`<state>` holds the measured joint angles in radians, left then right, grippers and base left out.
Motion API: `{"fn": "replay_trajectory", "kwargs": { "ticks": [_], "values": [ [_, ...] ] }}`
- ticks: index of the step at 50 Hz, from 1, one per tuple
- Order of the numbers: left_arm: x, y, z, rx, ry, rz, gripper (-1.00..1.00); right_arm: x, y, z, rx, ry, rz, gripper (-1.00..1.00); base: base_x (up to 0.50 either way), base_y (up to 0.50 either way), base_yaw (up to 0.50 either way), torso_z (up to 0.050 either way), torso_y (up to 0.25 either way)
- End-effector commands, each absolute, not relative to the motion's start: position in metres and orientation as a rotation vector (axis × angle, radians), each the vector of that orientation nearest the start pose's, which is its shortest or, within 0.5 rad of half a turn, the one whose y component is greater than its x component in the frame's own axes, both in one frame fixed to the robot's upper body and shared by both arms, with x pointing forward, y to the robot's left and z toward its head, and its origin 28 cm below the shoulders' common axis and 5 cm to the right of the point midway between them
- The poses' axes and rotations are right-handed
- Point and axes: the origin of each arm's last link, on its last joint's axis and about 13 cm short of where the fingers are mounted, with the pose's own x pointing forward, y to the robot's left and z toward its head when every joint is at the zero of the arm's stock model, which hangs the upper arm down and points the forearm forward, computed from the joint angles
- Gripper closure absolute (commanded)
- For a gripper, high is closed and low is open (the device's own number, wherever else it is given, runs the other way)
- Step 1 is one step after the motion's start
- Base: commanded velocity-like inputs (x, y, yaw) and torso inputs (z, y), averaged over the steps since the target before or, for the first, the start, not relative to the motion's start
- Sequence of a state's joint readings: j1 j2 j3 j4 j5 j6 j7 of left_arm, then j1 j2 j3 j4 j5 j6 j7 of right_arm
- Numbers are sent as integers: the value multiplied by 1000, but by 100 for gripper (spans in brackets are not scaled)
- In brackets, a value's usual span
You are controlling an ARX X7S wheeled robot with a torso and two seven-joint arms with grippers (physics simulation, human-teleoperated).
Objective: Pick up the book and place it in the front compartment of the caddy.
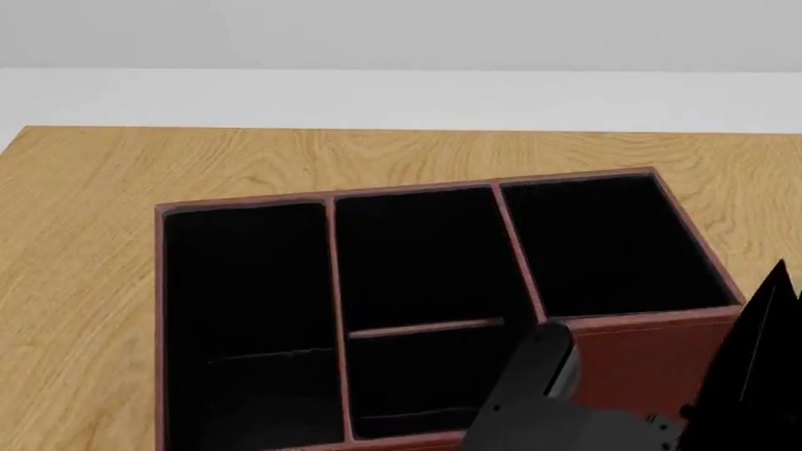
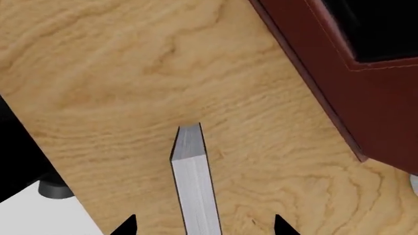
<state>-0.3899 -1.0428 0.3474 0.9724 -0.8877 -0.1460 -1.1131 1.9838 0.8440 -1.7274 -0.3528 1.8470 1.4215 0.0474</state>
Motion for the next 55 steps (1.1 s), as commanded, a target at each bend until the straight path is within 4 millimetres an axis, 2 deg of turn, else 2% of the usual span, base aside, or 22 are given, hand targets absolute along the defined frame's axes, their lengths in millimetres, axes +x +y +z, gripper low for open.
{"fn": "replay_trajectory", "kwargs": {
  "ticks": [1,11,34,55],
  "values": [
    [159,237,232,-71,-529,131,-100,227,-156,268,-793,1207,836,-100,0,0,0,0,0],
    [158,238,234,-71,-533,134,-100,228,-157,250,-790,1244,854,-100,0,0,0,0,0],
    [157,238,234,-71,-537,135,-100,226,-163,231,-832,1342,841,-100,0,0,0,0,0],
    [157,237,233,-69,-529,133,-100,235,-162,207,-863,1393,833,-100,0,0,0,0,0]
  ]
}}
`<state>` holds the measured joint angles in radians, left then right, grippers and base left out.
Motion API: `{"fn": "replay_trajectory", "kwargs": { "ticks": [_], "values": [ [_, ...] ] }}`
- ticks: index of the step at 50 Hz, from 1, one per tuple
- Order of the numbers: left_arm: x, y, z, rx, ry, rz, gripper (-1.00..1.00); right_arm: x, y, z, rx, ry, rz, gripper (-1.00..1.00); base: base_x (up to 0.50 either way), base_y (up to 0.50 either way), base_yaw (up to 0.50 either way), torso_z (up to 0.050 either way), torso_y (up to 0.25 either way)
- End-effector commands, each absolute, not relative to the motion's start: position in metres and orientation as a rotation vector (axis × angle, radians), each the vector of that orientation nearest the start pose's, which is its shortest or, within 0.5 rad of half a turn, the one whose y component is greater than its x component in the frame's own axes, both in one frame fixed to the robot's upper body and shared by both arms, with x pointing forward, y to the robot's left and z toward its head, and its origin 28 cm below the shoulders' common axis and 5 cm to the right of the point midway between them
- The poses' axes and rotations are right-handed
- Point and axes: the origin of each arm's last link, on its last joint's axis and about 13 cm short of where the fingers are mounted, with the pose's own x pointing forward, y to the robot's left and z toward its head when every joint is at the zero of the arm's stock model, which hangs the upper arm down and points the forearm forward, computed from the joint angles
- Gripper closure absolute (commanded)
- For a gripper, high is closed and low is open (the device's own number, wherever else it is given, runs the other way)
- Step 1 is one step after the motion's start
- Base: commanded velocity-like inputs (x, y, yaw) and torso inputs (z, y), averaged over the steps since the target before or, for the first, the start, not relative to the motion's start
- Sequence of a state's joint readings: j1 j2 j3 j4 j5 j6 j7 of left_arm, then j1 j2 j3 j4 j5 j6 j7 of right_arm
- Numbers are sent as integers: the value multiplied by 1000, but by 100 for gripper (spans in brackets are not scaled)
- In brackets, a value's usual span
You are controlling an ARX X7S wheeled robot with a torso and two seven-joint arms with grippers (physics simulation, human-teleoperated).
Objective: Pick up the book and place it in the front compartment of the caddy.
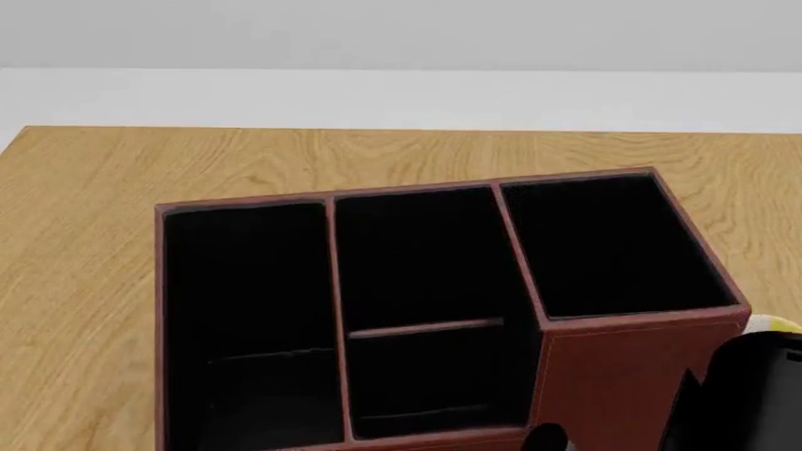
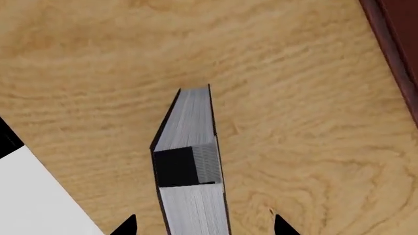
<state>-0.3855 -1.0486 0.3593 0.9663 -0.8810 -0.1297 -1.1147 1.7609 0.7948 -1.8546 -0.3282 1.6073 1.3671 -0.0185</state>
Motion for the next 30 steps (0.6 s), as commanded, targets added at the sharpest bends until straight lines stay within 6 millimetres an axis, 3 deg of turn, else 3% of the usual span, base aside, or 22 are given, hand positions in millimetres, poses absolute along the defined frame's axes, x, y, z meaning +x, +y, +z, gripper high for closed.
{"fn": "replay_trajectory", "kwargs": {
  "ticks": [1,17,18,30],
  "values": [
    [157,237,233,-68,-529,133,-100,236,-162,206,-863,1394,833,-100,0,0,0,0,0],
    [155,239,232,-68,-529,140,-100,234,-163,191,-839,1422,860,-100,0,0,0,0,0],
    [155,239,232,-68,-529,141,-100,234,-164,192,-840,1418,857,100,0,0,0,0,0],
    [156,239,231,-76,-530,141,-100,231,-163,198,-836,1401,859,100,0,0,0,0,0]
  ]
}}
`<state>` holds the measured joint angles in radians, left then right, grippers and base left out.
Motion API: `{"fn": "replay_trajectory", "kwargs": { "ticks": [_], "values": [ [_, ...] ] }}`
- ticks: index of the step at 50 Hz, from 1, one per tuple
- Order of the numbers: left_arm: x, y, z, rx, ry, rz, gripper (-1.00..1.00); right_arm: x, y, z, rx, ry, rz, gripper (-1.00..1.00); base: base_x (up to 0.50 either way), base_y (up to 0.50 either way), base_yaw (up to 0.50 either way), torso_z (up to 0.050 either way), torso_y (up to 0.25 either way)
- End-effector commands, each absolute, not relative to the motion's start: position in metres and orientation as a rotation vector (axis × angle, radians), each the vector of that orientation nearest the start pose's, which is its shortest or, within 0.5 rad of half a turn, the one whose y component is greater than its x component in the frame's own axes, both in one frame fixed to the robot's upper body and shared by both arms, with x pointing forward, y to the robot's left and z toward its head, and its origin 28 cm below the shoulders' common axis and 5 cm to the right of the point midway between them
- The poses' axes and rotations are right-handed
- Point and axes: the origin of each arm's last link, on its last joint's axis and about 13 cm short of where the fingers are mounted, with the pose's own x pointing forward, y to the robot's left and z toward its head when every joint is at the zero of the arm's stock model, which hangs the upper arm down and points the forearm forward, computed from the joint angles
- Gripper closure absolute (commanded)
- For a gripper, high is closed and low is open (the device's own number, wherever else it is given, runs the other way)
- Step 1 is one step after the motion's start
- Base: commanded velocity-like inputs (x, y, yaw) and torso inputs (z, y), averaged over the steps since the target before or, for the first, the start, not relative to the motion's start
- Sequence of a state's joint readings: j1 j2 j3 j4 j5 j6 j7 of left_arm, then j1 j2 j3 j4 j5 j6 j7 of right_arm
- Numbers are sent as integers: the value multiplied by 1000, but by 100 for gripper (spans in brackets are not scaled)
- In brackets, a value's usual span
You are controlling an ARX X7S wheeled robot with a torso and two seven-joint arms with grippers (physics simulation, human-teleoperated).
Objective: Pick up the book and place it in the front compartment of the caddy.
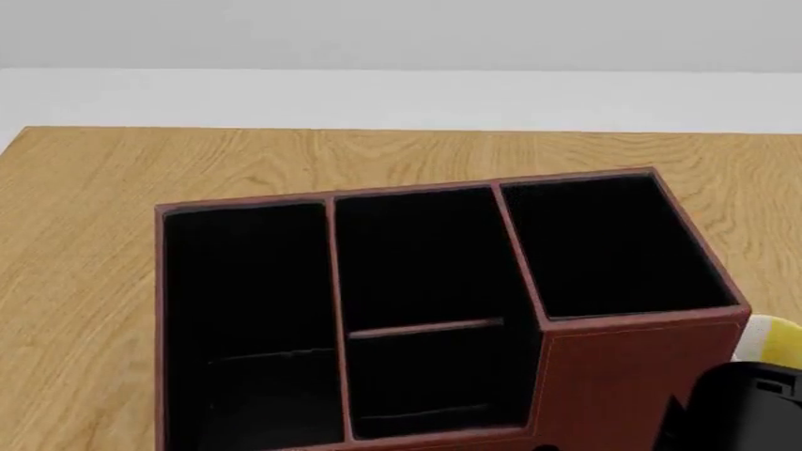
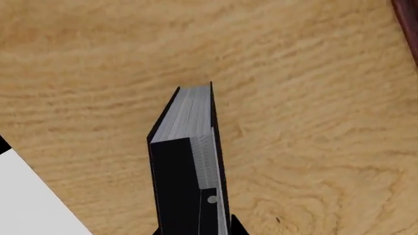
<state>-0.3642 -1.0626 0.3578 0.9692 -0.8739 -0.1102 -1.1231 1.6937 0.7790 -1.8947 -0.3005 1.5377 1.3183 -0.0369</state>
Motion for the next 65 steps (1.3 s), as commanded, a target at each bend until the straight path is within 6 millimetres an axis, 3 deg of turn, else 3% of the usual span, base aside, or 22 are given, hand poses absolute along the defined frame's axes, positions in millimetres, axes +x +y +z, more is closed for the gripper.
{"fn": "replay_trajectory", "kwargs": {
  "ticks": [1,33,48,65],
  "values": [
    [156,239,231,-76,-531,141,-100,230,-163,200,-836,1395,860,100,0,0,0,0,0],
    [161,237,234,-84,-542,125,-100,204,-147,282,-930,1098,840,100,0,0,0,0,0],
    [160,237,234,-83,-544,125,-100,193,-140,314,-958,841,888,100,0,0,0,0,1],
    [159,237,232,-89,-541,125,-100,205,-127,339,-959,544,904,100,0,0,0,0,1]
  ]
}}
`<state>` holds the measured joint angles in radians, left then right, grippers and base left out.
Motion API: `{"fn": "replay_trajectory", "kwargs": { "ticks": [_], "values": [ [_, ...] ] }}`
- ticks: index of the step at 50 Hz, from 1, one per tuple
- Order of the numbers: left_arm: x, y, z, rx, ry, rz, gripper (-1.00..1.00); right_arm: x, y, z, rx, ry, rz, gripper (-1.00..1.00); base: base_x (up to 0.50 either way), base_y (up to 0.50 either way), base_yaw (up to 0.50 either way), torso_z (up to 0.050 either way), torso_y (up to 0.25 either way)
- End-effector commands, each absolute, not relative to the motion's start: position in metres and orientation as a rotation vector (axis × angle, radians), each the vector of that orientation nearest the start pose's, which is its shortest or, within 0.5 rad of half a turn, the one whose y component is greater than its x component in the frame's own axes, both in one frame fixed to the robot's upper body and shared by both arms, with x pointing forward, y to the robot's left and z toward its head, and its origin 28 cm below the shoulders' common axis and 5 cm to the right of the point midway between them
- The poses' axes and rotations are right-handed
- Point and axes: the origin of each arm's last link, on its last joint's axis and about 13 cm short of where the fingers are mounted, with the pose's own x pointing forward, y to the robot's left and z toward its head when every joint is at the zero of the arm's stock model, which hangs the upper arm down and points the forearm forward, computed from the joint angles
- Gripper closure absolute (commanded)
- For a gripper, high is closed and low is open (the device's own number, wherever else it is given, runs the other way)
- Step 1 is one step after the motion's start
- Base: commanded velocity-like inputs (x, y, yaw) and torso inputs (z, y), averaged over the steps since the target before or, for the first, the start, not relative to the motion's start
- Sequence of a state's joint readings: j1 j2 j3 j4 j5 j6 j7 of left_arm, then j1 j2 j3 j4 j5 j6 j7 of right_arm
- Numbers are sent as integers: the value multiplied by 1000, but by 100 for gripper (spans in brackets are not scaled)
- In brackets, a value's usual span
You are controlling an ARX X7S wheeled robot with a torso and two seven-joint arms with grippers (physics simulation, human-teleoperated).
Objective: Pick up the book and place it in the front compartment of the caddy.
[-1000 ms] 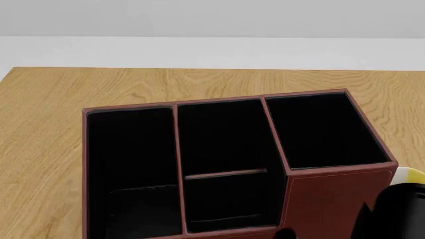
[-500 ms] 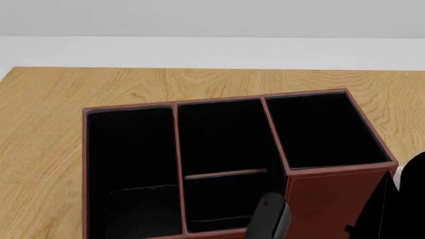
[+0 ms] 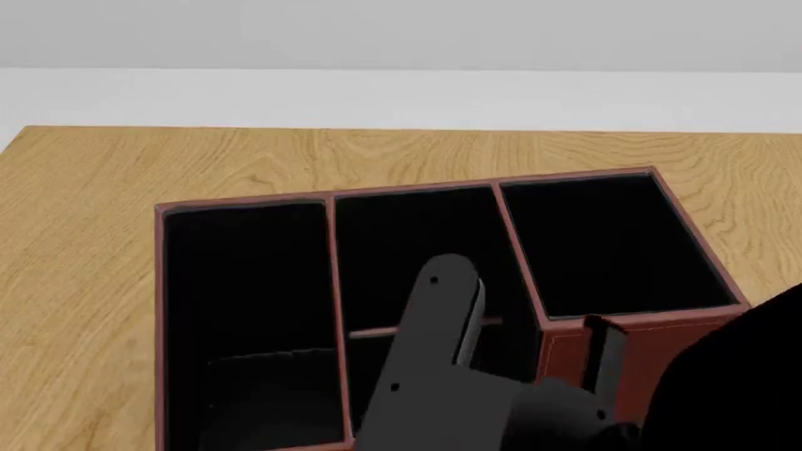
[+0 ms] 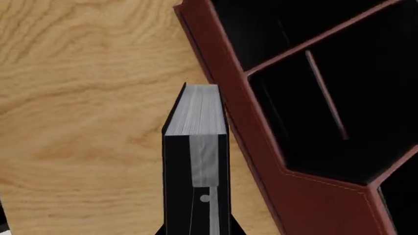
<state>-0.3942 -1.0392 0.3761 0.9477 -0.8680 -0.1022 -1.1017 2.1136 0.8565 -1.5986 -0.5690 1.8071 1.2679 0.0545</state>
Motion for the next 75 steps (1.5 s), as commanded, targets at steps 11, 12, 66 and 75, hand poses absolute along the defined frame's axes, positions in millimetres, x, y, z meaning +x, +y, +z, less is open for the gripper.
{"fn": "replay_trajectory", "kwargs": {
  "ticks": [11,12,66,75],
  "values": [
    [158,238,230,-94,-540,129,-100,219,-117,365,-990,326,862,100,0,0,0,0,1],
    [158,239,230,-94,-540,130,-100,221,-116,366,-1010,311,854,100,0,0,0,0,0],
    [162,236,236,-107,-552,109,-100,332,-66,471,-1543,500,844,100,0,0,0,0,1],
    [164,236,235,-106,-548,109,-100,350,-58,455,-1616,536,867,100,0,0,0,0,1]
  ]
}}
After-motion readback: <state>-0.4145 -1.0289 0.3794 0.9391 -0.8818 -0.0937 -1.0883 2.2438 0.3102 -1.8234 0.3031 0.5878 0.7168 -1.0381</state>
